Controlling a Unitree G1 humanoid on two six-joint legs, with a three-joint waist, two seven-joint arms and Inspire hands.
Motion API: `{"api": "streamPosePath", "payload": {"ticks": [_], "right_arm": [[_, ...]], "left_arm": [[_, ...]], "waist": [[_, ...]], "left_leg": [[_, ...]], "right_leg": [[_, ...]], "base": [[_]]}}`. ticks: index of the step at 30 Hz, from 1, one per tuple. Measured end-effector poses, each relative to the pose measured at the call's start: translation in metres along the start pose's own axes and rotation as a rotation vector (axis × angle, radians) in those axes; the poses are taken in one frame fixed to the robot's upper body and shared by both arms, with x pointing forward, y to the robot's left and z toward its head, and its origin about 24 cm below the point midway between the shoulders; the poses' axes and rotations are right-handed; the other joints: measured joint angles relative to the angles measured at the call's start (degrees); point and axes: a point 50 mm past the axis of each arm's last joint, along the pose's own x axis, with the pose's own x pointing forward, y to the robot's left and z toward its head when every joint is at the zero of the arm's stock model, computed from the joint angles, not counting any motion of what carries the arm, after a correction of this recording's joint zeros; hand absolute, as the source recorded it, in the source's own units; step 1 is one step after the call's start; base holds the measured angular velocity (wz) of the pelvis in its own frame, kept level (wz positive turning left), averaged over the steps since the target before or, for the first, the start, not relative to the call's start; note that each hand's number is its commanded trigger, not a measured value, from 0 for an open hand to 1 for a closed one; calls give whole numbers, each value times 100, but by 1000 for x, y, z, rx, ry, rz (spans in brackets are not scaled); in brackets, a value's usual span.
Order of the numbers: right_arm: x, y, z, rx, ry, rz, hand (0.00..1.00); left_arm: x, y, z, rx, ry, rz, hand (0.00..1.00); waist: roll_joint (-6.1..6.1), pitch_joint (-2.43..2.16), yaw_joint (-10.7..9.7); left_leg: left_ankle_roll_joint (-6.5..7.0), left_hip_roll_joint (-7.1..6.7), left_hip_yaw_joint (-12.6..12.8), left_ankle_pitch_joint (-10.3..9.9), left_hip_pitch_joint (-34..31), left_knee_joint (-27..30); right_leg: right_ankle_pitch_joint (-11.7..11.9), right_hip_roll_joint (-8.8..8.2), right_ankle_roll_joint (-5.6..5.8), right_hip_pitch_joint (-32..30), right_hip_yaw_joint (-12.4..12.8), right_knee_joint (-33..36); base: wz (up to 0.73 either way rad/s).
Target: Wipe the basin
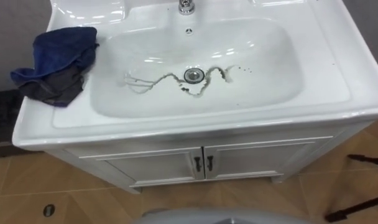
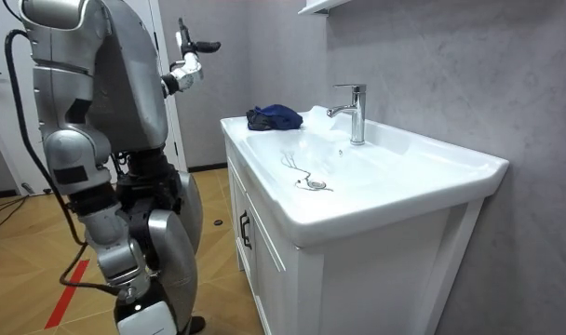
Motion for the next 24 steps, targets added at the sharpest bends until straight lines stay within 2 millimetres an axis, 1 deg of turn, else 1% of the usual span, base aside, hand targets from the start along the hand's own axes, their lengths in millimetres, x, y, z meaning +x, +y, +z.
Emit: {"api": "streamPosePath", "payload": {"ticks": [1,2,3,8,10,11,13,14,17,18,19,20,21,24], "right_arm": [[0,0,-1,-4,2,2,0],[0,0,-1,-5,2,3,0],[0,0,-1,-6,2,3,0],[0,1,0,-8,3,36,0],[0,2,0,-8,3,44,0],[0,2,0,-9,3,44,0],[1,1,1,-11,4,42,0],[1,1,1,-10,6,41,0],[1,1,0,-12,14,41,0],[1,1,-1,-11,25,47,0],[1,2,-3,-10,39,51,0],[1,2,-3,-10,43,53,0],[1,1,-2,-10,44,58,0],[1,3,-1,-11,41,74,0]], "left_arm": [[-1,-2,6,-14,-25,-13,0],[-1,-3,8,-26,-32,-22,0],[-4,-6,11,-25,-52,-44,0],[-18,-21,15,-23,-82,-174,0],[-27,-28,15,-28,-78,-240,0],[-30,-29,15,-30,-75,-252,0],[-38,-35,15,-25,-83,-298,0],[-40,-36,15,-22,-90,-308,0],[-49,-41,17,-6,-120,-369,0],[-53,-43,17,1,-130,-394,0],[-58,-45,17,5,-132,-424,0],[-61,-46,16,9,-127,-437,0],[-67,-48,11,23,-108,-465,0],[-85,-52,-4,75,-41,-552,0]], "waist": [[-4,14,-43],[-5,15,-59],[-17,29,-112],[-34,46,-267],[-57,56,-409],[-67,63,-452],[-108,96,-567],[-118,101,-598],[-160,91,-730],[-187,76,-792],[-192,58,-807],[-190,57,-806],[-194,52,-810],[-187,48,-909]], "left_leg": [[0,1,3,0,24,-9],[0,1,4,0,29,-9],[0,0,-2,0,38,-9],[0,-4,-6,0,67,-19],[0,-4,3,0,72,-18],[0,-4,11,0,73,-19],[0,8,90,0,73,-18],[0,10,111,0,72,-18],[0,17,164,0,64,-18],[0,17,165,0,58,-19],[0,21,167,0,54,-20],[0,26,168,0,57,-21],[0,34,166,0,65,-20],[0,45,211,-1,63,-21]], "right_leg": [[0,6,0,14,26,2],[0,6,0,15,40,5],[0,7,0,18,59,6],[7,30,2,9,140,10],[8,24,2,13,137,19],[8,23,2,13,137,23],[11,22,-2,-9,158,39],[11,24,-2,-11,158,40],[13,42,-5,-26,168,35],[14,47,-7,-40,187,38],[28,65,-7,-59,248,40],[40,82,-7,-65,291,36],[62,90,-17,-64,313,24],[73,102,-23,-68,329,10]], "base": [[-10],[-10],[-9],[-8],[0],[0],[-6],[-4],[-1],[-9],[-14],[-23],[-19],[-6]]}}
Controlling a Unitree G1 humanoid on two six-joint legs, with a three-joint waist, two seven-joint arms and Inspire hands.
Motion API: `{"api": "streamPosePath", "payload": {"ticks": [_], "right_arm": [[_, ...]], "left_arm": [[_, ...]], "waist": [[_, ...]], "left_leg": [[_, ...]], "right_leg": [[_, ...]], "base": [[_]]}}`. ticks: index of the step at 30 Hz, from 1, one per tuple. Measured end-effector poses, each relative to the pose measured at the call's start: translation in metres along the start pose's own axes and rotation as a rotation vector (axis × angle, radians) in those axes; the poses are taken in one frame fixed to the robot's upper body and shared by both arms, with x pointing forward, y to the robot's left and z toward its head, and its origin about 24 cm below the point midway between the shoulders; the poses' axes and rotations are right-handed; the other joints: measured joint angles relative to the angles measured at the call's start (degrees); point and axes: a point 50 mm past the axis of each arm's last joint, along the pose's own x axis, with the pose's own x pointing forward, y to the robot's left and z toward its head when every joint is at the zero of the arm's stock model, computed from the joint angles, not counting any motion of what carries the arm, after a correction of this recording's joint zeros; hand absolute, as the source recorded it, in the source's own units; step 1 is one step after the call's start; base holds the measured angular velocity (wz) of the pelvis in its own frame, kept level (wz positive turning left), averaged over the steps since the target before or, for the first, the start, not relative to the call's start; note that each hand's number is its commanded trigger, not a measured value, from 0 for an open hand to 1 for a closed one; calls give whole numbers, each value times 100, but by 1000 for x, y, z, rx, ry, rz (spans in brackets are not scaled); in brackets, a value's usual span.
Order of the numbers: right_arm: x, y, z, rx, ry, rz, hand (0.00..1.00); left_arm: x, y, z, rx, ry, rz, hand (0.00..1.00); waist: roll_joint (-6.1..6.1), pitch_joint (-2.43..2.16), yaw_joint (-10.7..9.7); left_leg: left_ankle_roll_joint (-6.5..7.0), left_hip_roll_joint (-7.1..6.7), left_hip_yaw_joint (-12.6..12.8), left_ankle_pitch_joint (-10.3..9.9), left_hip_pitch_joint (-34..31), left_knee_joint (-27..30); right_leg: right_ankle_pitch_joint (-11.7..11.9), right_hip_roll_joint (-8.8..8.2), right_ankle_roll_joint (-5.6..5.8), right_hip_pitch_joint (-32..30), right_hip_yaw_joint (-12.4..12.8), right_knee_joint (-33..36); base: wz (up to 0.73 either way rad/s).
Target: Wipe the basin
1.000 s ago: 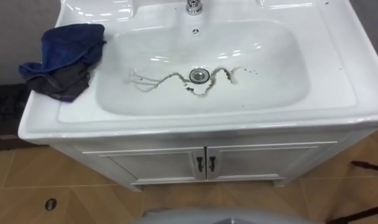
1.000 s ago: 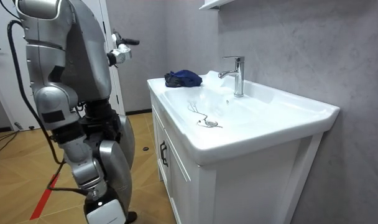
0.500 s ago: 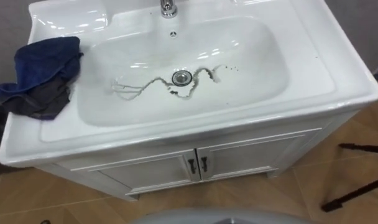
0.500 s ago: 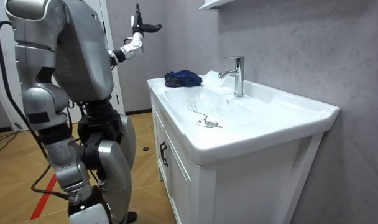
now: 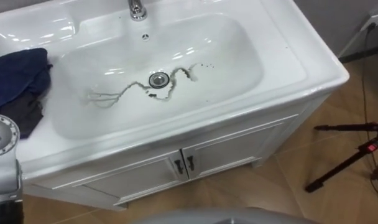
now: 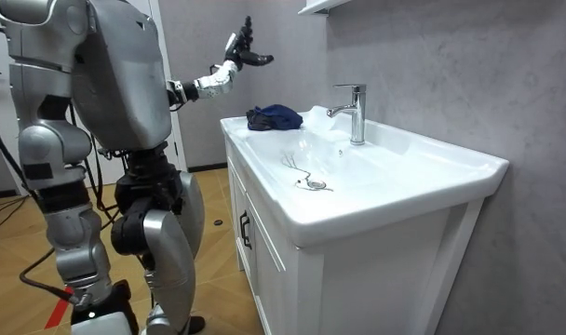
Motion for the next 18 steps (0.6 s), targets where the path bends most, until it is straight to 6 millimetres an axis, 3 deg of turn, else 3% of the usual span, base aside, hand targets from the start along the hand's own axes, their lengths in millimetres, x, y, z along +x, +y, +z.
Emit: {"api": "streamPosePath", "payload": {"ticks": [8,13,18], "right_arm": [[0,1,0,-18,2,5,0],[0,1,1,-19,6,12,0],[1,1,3,-25,22,26,0]], "left_arm": [[-18,-18,-18,62,71,-143,0],[-35,-27,-44,180,132,-237,0],[-45,-25,-65,281,197,-281,0]], "waist": [[28,8,-114],[79,48,-241],[106,34,-337]], "left_leg": [[0,44,108,0,23,-3],[0,58,101,0,41,-4],[-1,58,102,-1,-2,-13]], "right_leg": [[41,67,-30,-26,127,2],[60,93,-39,-27,194,17],[68,115,-41,-140,267,113]], "base": [[-8],[-3],[-5]]}}
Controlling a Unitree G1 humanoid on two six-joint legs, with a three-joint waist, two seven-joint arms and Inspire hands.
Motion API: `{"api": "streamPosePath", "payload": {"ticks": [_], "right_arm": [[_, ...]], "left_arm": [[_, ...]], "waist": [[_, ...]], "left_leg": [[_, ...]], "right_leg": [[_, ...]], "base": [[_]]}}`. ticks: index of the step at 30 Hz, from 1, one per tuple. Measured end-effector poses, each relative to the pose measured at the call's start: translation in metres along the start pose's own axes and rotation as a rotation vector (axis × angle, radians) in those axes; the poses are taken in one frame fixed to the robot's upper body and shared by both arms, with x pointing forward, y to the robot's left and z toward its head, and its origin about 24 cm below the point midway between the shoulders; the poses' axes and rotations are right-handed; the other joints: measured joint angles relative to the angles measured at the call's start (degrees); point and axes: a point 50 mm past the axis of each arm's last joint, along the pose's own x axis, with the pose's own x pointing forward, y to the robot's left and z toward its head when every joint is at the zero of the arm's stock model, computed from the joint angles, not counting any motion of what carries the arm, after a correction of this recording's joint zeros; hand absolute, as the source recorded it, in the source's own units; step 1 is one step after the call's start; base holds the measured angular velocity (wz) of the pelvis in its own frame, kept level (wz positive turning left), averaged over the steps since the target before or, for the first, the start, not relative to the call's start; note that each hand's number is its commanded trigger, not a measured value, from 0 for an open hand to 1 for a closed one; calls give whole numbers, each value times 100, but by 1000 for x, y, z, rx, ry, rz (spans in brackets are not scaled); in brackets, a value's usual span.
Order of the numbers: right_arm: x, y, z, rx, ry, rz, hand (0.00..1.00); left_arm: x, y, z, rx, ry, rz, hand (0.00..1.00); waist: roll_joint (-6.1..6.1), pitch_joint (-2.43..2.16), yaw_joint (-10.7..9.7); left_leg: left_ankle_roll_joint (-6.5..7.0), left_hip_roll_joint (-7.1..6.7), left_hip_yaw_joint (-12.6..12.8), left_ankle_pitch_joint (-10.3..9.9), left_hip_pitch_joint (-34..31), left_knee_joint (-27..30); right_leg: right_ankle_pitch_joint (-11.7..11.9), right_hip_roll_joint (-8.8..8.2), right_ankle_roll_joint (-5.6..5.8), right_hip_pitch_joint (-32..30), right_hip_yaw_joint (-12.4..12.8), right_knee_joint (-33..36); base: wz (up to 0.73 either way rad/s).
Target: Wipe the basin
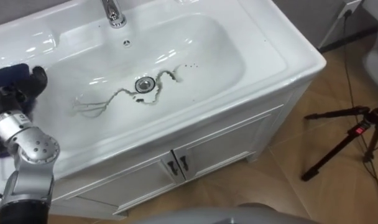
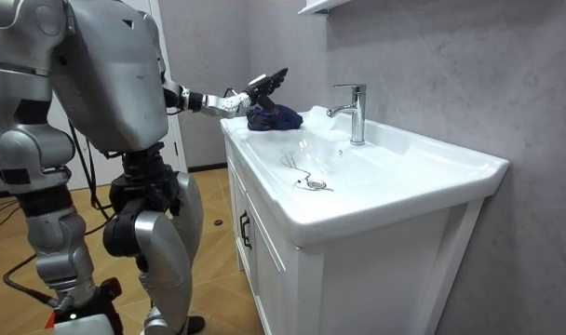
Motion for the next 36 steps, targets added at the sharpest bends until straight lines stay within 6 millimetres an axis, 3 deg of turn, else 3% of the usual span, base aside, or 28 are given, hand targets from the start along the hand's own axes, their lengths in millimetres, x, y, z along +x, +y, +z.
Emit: {"api": "streamPosePath", "payload": {"ticks": [5,8,10,12,25,36], "right_arm": [[0,1,-2,-2,12,1,0],[0,1,-3,0,25,1,0],[0,1,-4,2,37,0,0],[0,1,-5,3,46,0,0],[0,-1,-2,-19,38,-15,0],[0,-3,-1,-14,45,-31,0]], "left_arm": [[-2,-1,-7,23,25,-7,0],[-2,-1,-8,34,35,-2,0],[-4,-2,-11,70,32,-4,0],[-6,-4,-13,85,44,-8,0],[-15,-5,-32,183,123,-31,0],[-23,-4,-48,248,193,-59,0]], "waist": [[-13,-13,7],[8,-40,5],[34,-91,4],[51,-98,8],[47,-89,45],[68,-95,315]], "left_leg": [[2,4,5,-1,-11,-26],[2,2,4,-1,-9,-63],[2,4,5,-1,-2,-63],[3,4,2,-1,2,-58],[3,11,-3,0,0,-52],[3,16,-9,-1,10,-57]], "right_leg": [[48,9,0,-45,0,0],[69,13,1,-72,8,0],[69,19,1,-69,15,0],[70,21,-2,-66,25,2],[69,32,-7,-61,42,13],[75,69,-9,-67,130,0]], "base": [[-7],[-4],[0],[0],[0],[-3]]}}
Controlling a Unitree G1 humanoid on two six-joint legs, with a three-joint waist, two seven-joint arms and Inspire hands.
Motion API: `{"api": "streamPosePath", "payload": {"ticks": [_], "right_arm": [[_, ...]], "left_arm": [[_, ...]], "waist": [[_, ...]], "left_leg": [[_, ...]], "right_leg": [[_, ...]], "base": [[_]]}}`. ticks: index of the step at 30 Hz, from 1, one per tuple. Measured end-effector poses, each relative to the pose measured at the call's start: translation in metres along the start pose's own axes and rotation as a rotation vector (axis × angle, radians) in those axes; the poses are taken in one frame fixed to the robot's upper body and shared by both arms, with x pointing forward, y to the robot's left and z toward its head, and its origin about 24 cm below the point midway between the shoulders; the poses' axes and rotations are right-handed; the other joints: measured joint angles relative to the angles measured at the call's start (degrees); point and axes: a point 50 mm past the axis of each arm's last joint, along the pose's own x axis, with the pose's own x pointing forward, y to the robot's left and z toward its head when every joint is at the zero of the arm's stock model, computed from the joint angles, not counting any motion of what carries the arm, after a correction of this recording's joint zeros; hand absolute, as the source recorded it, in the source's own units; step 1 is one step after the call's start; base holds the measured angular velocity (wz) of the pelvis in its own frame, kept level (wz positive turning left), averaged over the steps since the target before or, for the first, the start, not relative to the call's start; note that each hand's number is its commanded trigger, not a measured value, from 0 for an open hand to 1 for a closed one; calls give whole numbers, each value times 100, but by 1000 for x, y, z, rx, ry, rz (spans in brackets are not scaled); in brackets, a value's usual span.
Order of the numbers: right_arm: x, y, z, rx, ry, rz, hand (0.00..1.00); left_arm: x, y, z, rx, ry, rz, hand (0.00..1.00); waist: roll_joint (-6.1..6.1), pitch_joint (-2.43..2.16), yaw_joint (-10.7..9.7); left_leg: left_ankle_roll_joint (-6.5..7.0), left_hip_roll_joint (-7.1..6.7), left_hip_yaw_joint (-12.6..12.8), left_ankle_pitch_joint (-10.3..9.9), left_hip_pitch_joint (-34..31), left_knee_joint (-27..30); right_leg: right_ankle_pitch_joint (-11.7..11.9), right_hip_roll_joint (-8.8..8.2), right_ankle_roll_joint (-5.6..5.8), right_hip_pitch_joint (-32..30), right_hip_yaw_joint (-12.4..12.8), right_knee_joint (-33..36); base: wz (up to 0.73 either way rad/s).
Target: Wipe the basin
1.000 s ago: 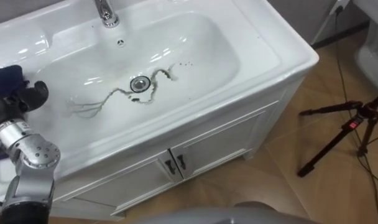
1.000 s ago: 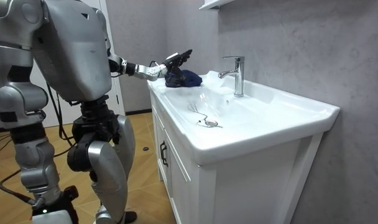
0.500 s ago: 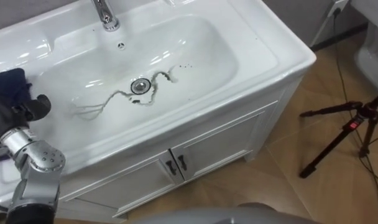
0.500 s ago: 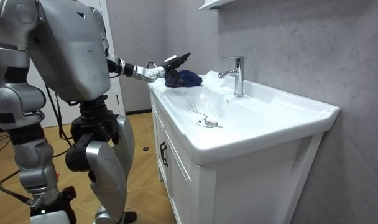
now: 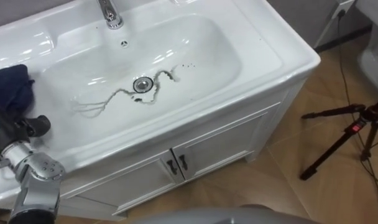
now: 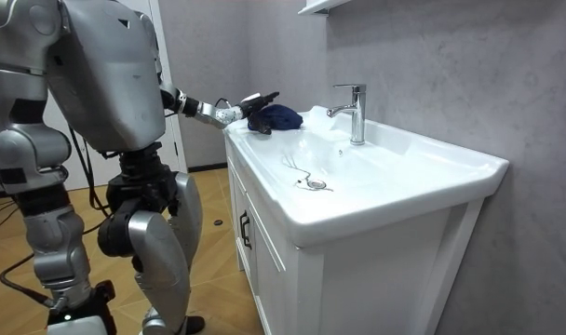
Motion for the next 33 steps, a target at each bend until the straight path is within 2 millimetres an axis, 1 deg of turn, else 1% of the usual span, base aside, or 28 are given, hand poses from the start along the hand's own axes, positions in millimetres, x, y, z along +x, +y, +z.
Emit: {"api": "streamPosePath", "payload": {"ticks": [9,11,15,17,21,27,28,30,33], "right_arm": [[0,0,3,0,-11,-9,0],[0,0,3,1,-4,-9,0],[0,0,1,2,8,-7,0],[0,0,2,2,6,-7,0],[0,-1,4,2,-2,-11,0],[0,-3,11,0,-19,-15,0],[0,-4,11,0,-20,-15,0],[0,-4,12,0,-24,-17,0],[0,-4,13,-2,-30,-17,0]], "left_arm": [[-4,1,-9,-8,59,-2,0],[-4,0,-9,-9,60,-8,0],[-5,-2,-9,-8,67,-31,0],[-5,-2,-9,-5,71,-38,0],[-5,-3,-10,-3,72,-51,0],[-4,-3,-8,-8,69,-60,0],[-3,-4,-7,-11,67,-63,0],[-2,-3,-6,-15,69,-59,0],[1,-3,-4,-21,71,-51,0]], "waist": [[-16,-6,59],[-21,-19,74],[-23,-18,100],[-32,-26,119],[-24,-38,143],[-18,-38,150],[8,-55,160],[-8,-42,161],[-11,-38,143]], "left_leg": [[0,4,-9,0,19,3],[0,6,-9,0,19,1],[-1,16,-15,-2,73,-40],[-1,21,-28,-2,87,-65],[-1,25,-23,-2,93,-82],[-1,26,-40,-2,82,-86],[-1,26,-49,-2,82,-85],[-1,26,-62,-2,81,-79],[-2,25,-76,-1,81,-32]], "right_leg": [[-1,0,-1,22,-13,1],[0,1,-3,24,-14,0],[0,11,-6,85,-18,-12],[1,13,-10,89,-29,-13],[5,14,-16,90,-44,-26],[4,8,-16,95,-79,-53],[5,8,-17,99,-84,-63],[7,5,-19,107,-95,-79],[9,-4,-21,126,-110,-101]], "base": [[0],[0],[0],[0],[0],[2],[3],[4],[3]]}}
